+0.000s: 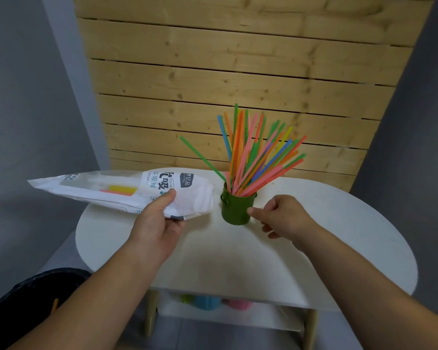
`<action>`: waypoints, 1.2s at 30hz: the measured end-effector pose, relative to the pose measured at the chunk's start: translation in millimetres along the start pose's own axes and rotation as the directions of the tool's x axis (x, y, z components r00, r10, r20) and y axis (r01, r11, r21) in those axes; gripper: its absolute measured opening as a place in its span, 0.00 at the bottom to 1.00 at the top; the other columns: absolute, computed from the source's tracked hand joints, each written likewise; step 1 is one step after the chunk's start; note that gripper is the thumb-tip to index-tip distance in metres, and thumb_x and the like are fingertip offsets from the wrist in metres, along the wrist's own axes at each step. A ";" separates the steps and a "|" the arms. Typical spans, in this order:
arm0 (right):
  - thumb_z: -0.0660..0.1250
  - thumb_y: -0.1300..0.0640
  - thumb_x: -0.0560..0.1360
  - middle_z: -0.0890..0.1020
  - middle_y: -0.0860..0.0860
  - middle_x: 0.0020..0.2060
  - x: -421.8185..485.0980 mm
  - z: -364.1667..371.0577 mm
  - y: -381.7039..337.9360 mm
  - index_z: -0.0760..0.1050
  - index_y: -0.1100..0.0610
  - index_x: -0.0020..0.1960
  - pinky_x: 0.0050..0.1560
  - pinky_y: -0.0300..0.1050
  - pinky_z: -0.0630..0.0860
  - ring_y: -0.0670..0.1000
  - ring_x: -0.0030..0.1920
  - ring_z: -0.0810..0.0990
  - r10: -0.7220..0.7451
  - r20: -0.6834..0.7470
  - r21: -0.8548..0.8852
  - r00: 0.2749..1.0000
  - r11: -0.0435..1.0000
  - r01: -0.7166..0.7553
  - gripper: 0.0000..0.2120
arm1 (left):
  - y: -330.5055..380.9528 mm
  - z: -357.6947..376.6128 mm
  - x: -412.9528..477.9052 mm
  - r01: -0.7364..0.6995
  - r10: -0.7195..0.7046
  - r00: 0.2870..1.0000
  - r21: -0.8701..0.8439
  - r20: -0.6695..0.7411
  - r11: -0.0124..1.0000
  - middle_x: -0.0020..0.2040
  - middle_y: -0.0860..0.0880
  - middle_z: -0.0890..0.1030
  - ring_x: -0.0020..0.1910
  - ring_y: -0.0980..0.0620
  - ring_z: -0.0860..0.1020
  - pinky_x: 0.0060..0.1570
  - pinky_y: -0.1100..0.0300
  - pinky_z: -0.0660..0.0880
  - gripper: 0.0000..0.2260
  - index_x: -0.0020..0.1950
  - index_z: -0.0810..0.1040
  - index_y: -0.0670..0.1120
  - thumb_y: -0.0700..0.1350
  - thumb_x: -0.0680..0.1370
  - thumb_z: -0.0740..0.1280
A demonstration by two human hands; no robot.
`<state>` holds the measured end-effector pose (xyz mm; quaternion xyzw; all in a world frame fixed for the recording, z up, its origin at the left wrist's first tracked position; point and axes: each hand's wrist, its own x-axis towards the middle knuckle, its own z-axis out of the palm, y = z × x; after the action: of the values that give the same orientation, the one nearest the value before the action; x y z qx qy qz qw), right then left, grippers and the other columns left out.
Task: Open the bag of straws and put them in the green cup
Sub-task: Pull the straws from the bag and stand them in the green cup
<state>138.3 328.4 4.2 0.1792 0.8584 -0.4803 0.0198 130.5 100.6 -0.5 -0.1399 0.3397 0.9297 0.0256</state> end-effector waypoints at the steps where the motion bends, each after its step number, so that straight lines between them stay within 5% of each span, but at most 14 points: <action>1: 0.74 0.49 0.74 0.82 0.57 0.37 -5.2 0.1 -0.8 0.73 0.58 0.41 0.39 0.49 0.81 0.54 0.37 0.82 0.009 0.052 -0.003 0.999 1.000 -0.009 0.15 | 0.1 0.2 -0.7 -0.002 0.002 1.000 0.002 0.002 1.000 0.53 0.47 0.88 0.54 0.48 0.85 0.53 0.51 0.82 0.15 0.63 0.79 0.47 0.35 0.79 0.69; 6: 0.62 0.48 0.81 0.84 0.61 0.42 -31.4 21.7 -5.4 0.76 0.64 0.52 0.46 0.54 0.84 0.56 0.38 0.84 0.021 0.256 0.400 0.966 0.908 -0.126 0.18 | -2.0 -1.8 -4.1 -0.036 0.032 0.998 0.068 0.060 0.997 0.59 0.47 0.86 0.57 0.47 0.84 0.55 0.49 0.81 0.17 0.66 0.78 0.48 0.35 0.79 0.68; 11: 0.56 0.42 0.83 0.83 0.65 0.53 -50.3 58.0 -16.7 0.73 0.64 0.61 0.55 0.59 0.81 0.64 0.52 0.84 0.074 0.346 0.747 0.935 0.581 -0.322 0.25 | -8.0 -9.3 -11.6 -0.105 0.084 0.991 0.222 0.102 0.969 0.58 0.47 0.86 0.56 0.48 0.85 0.51 0.51 0.83 0.16 0.65 0.80 0.47 0.35 0.78 0.69; 15: 0.52 0.41 0.83 0.85 0.61 0.55 -65.6 71.8 -25.1 0.77 0.61 0.62 0.67 0.59 0.73 0.62 0.58 0.82 -0.014 0.466 0.858 0.885 0.251 -0.448 0.27 | -9.2 -14.1 -23.5 -0.153 0.099 0.982 0.365 0.162 0.918 0.54 0.49 0.88 0.54 0.48 0.86 0.52 0.50 0.83 0.15 0.60 0.82 0.48 0.33 0.77 0.71; 17: 0.49 0.41 0.83 0.84 0.61 0.58 -69.3 77.2 -24.1 0.77 0.60 0.63 0.69 0.58 0.70 0.61 0.60 0.80 -0.064 0.496 0.860 0.866 0.177 -0.479 0.28 | -6.4 -15.7 -26.8 -0.198 0.116 0.972 0.450 0.203 0.871 0.55 0.49 0.87 0.55 0.47 0.85 0.58 0.46 0.80 0.16 0.60 0.82 0.49 0.34 0.76 0.72; 22: 0.49 0.44 0.84 0.84 0.61 0.58 -68.0 86.2 -20.4 0.77 0.60 0.65 0.67 0.57 0.72 0.60 0.59 0.82 -0.051 0.484 0.862 0.874 0.200 -0.466 0.26 | -1.3 -17.3 -29.9 -0.248 0.140 0.960 0.499 0.244 0.830 0.56 0.50 0.87 0.56 0.48 0.85 0.61 0.44 0.79 0.14 0.59 0.82 0.49 0.35 0.76 0.72; 25: 0.52 0.44 0.84 0.87 0.57 0.45 -62.5 84.8 -21.2 0.80 0.58 0.53 0.44 0.50 0.80 0.56 0.44 0.85 0.069 0.416 0.815 0.907 0.413 -0.405 0.23 | 4.6 -17.5 -26.6 -0.242 0.165 0.965 0.441 0.206 0.864 0.56 0.51 0.87 0.56 0.49 0.85 0.54 0.49 0.82 0.15 0.62 0.81 0.50 0.35 0.78 0.71; 27: 0.57 0.46 0.83 0.85 0.55 0.36 -58.0 82.1 -21.6 0.78 0.58 0.45 0.38 0.47 0.78 0.54 0.36 0.83 0.096 0.350 0.764 0.932 0.546 -0.343 0.19 | 10.7 -16.8 -22.7 -0.224 0.166 0.970 0.382 0.179 0.897 0.56 0.50 0.87 0.54 0.50 0.86 0.48 0.53 0.83 0.16 0.63 0.80 0.49 0.35 0.78 0.70; 31: 0.66 0.60 0.79 0.82 0.54 0.33 -50.9 71.2 -20.9 0.79 0.61 0.46 0.35 0.42 0.80 0.49 0.31 0.82 -0.022 0.374 0.795 0.927 0.522 -0.308 0.06 | 18.9 -15.2 -16.0 -0.192 0.149 0.976 0.317 0.157 0.929 0.53 0.50 0.88 0.51 0.50 0.86 0.47 0.51 0.82 0.13 0.61 0.81 0.49 0.36 0.79 0.68; 36: 0.67 0.69 0.77 0.85 0.56 0.35 -45.7 61.7 -17.9 0.80 0.65 0.49 0.38 0.39 0.82 0.48 0.33 0.83 -0.101 0.363 0.793 0.926 0.555 -0.250 0.05 | 17.4 -15.2 -13.7 -0.127 0.096 0.987 0.252 0.132 0.959 0.58 0.46 0.86 0.51 0.49 0.85 0.50 0.48 0.82 0.12 0.60 0.81 0.49 0.37 0.79 0.68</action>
<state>166.6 255.5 -5.0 0.1108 0.5024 -0.8498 0.1143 144.9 78.2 3.1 -0.0605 0.4635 0.8839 0.0114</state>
